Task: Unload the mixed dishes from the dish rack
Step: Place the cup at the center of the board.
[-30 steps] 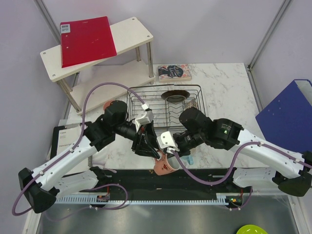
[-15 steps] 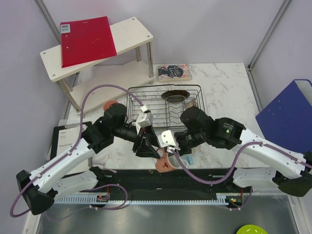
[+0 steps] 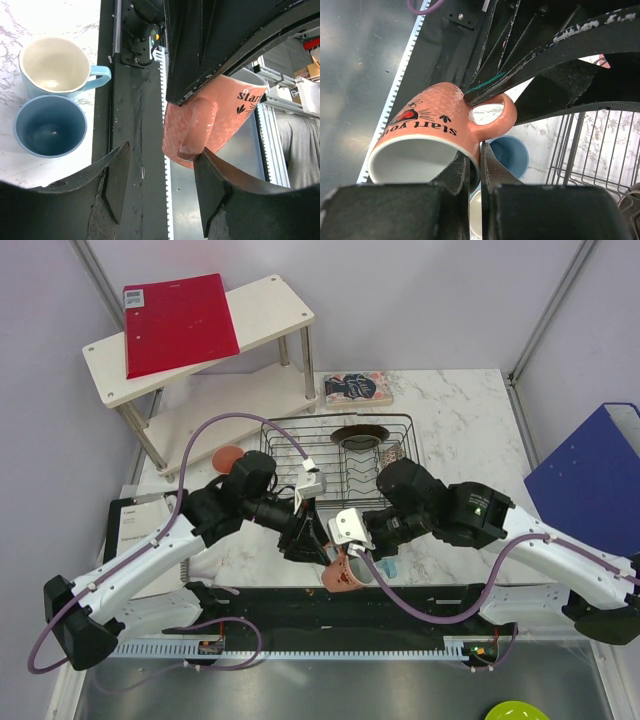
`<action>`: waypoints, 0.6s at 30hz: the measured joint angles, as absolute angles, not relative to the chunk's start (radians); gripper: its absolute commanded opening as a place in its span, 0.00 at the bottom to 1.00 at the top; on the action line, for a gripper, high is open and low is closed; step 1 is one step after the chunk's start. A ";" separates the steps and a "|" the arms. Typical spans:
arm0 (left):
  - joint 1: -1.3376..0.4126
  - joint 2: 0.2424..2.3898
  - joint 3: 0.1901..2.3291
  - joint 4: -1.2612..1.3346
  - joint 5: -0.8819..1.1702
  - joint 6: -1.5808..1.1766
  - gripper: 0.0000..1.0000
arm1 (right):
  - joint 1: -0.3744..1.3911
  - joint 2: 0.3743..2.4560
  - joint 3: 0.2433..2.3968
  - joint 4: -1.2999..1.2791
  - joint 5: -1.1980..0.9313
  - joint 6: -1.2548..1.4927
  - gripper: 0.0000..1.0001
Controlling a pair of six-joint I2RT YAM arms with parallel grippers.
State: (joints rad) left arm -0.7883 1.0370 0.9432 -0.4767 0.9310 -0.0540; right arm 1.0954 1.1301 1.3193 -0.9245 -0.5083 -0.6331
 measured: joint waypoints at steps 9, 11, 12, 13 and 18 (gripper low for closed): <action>-0.810 1.033 0.944 -0.487 0.943 -0.051 0.59 | 1.124 1.169 1.339 -0.942 -0.506 -0.639 0.00; -0.812 1.030 0.951 -0.486 0.942 -0.051 0.58 | 1.130 1.177 1.341 -0.941 -0.506 -0.642 0.00; -0.814 1.028 0.955 -0.485 0.942 -0.051 0.57 | 1.131 1.180 1.342 -0.939 -0.506 -0.643 0.00; -0.816 1.024 0.958 -0.484 0.943 -0.051 0.57 | 1.131 1.182 1.342 -0.937 -0.506 -0.643 0.00; -0.829 1.007 0.965 -0.480 0.946 -0.051 0.41 | 1.135 1.187 1.344 -0.932 -0.503 -0.644 0.00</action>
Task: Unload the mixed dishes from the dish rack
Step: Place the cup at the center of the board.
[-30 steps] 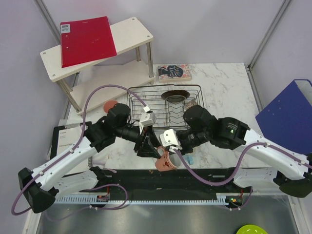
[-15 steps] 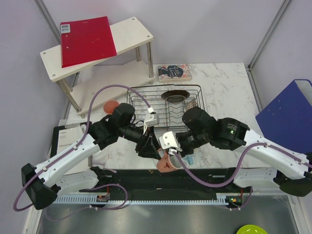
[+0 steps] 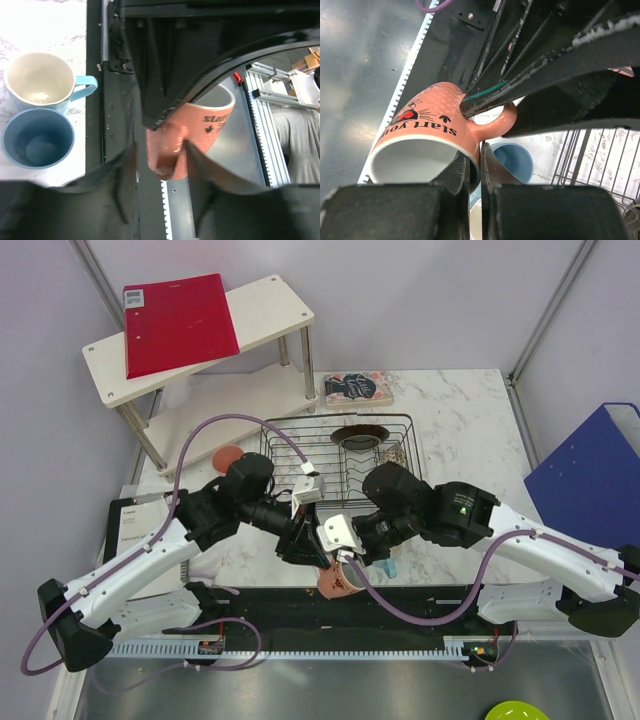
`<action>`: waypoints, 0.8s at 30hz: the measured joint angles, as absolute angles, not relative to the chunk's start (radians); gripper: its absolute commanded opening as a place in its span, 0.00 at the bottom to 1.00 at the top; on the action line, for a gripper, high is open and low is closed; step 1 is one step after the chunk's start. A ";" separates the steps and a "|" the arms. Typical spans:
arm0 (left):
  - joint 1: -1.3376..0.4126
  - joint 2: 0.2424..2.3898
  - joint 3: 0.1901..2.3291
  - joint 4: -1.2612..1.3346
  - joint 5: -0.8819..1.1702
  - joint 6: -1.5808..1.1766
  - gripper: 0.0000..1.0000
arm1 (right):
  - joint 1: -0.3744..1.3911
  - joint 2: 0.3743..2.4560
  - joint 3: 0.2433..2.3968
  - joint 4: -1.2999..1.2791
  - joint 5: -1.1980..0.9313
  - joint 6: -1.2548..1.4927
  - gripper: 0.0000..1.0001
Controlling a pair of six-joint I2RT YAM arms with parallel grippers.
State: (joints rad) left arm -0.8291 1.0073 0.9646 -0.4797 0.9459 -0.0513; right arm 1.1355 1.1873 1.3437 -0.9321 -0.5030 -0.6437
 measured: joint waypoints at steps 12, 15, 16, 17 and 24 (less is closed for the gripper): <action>-0.862 0.970 0.941 -0.447 0.936 -0.046 0.02 | 1.137 1.192 1.345 -0.940 -0.514 -0.639 0.00; -0.867 0.923 0.903 -0.401 0.899 -0.079 0.02 | 1.140 1.193 1.345 -0.928 -0.509 -0.636 0.09; -0.868 0.905 0.888 -0.382 0.885 -0.091 0.02 | 1.142 1.192 1.345 -0.923 -0.506 -0.635 0.21; -0.868 0.891 0.876 -0.365 0.875 -0.104 0.02 | 1.143 1.192 1.345 -0.918 -0.506 -0.633 0.27; -0.871 0.783 0.775 -0.232 0.802 -0.187 0.02 | 1.141 1.176 1.337 -0.840 -0.464 -0.606 0.57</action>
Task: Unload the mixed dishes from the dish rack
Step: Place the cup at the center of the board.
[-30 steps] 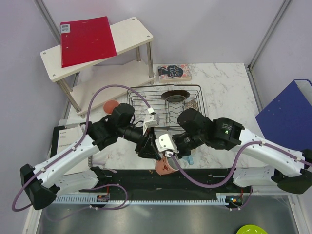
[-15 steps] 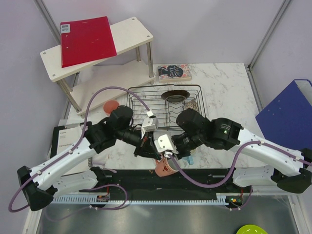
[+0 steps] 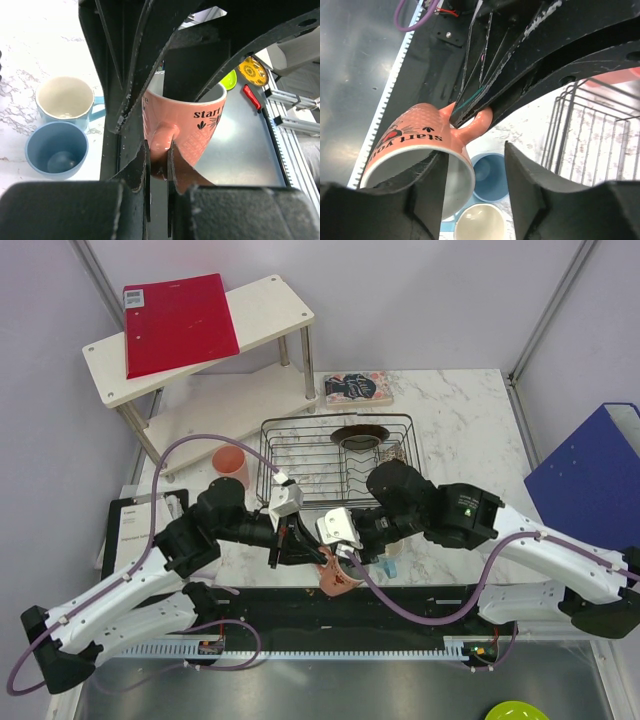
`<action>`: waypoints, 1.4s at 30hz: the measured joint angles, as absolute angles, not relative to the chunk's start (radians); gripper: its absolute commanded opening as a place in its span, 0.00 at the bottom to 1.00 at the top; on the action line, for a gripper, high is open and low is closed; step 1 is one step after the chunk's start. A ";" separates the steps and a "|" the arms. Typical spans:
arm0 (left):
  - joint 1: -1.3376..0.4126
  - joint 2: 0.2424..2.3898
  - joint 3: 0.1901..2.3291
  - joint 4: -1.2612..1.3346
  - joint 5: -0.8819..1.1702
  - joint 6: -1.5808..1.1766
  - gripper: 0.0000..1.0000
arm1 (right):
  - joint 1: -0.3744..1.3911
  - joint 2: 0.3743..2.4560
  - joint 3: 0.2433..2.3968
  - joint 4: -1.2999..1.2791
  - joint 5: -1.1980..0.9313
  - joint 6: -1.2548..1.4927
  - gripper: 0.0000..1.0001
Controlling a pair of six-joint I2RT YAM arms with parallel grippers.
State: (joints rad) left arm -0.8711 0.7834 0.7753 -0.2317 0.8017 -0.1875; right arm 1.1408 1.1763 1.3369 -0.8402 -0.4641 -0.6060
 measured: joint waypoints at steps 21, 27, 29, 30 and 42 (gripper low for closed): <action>-0.871 0.700 0.750 -0.178 0.628 -0.212 0.02 | 1.142 1.003 1.431 -0.751 -0.007 -0.525 0.98; -0.871 0.615 0.704 -0.189 0.372 -0.212 0.02 | 1.142 0.944 1.434 -0.643 0.297 -0.427 0.98; -0.871 0.575 0.682 -0.194 0.242 -0.216 0.02 | 1.140 0.923 1.411 -0.591 0.363 -0.390 0.98; -0.871 0.547 0.667 -0.197 0.168 -0.218 0.02 | 1.141 0.907 1.385 -0.560 0.392 -0.365 0.98; -0.871 0.171 0.477 -0.265 -0.653 -0.312 0.02 | 1.141 0.793 1.041 -0.297 0.492 -0.150 0.98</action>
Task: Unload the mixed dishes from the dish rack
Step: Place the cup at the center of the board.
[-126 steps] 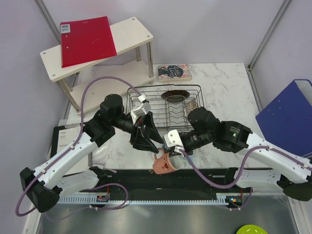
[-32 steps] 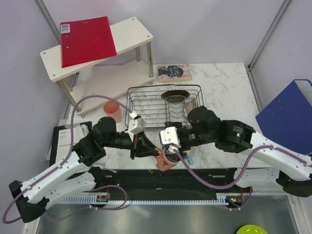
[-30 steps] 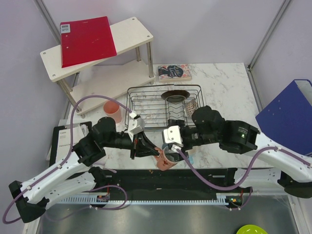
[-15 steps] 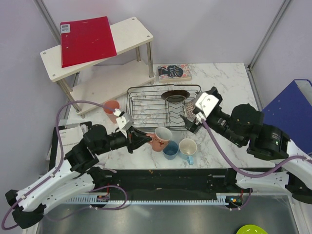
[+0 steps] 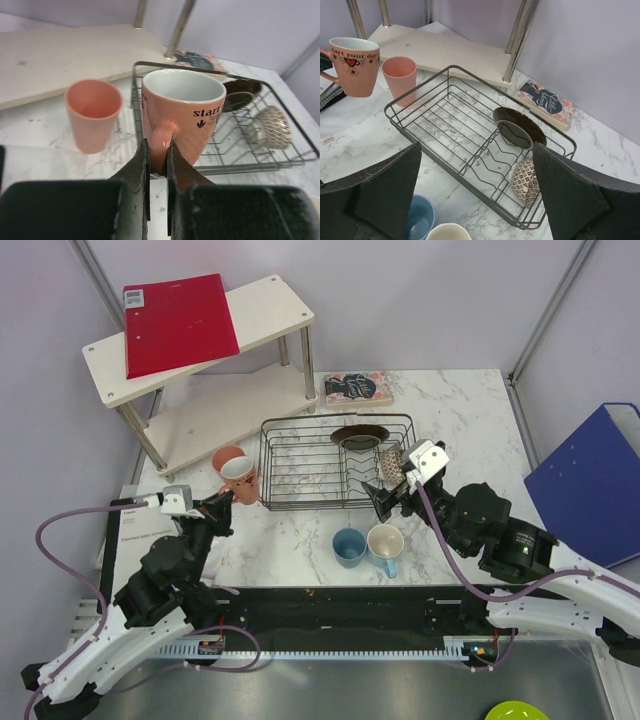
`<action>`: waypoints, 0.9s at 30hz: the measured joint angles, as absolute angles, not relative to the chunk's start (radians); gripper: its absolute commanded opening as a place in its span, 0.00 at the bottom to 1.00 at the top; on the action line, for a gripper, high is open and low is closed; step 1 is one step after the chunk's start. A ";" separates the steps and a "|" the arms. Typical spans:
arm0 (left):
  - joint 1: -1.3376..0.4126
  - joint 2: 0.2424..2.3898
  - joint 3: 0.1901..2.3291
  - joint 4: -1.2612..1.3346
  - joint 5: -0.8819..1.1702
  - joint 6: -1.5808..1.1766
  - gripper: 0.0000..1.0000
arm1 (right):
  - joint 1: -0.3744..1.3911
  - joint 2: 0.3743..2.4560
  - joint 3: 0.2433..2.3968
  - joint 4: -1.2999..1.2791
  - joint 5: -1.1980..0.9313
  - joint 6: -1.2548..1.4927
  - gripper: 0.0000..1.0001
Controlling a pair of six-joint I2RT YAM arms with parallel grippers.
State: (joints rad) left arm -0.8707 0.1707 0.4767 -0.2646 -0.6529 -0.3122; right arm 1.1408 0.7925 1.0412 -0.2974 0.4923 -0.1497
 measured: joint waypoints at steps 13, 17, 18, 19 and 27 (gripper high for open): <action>-0.871 0.311 0.342 -0.089 -1.027 -0.254 0.02 | 1.141 0.781 0.852 -0.150 0.451 -0.032 0.98; -0.870 0.373 0.317 -0.007 -1.087 -0.232 0.02 | 1.141 0.761 0.799 -0.119 0.438 -0.002 0.98; -0.870 0.385 0.309 0.004 -1.098 -0.232 0.02 | 1.141 0.758 0.792 -0.113 0.434 0.002 0.98; -0.870 0.400 0.299 0.014 -1.110 -0.233 0.02 | 1.141 0.754 0.784 -0.106 0.430 0.006 0.98; -0.870 0.409 0.254 -0.013 -1.124 -0.329 0.02 | 1.141 0.715 0.745 -0.059 0.405 0.022 0.98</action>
State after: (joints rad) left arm -0.8700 0.4091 0.2543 -0.0132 -1.1236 -0.3294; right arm 1.1408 0.7147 0.7452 -0.0589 0.4049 0.0219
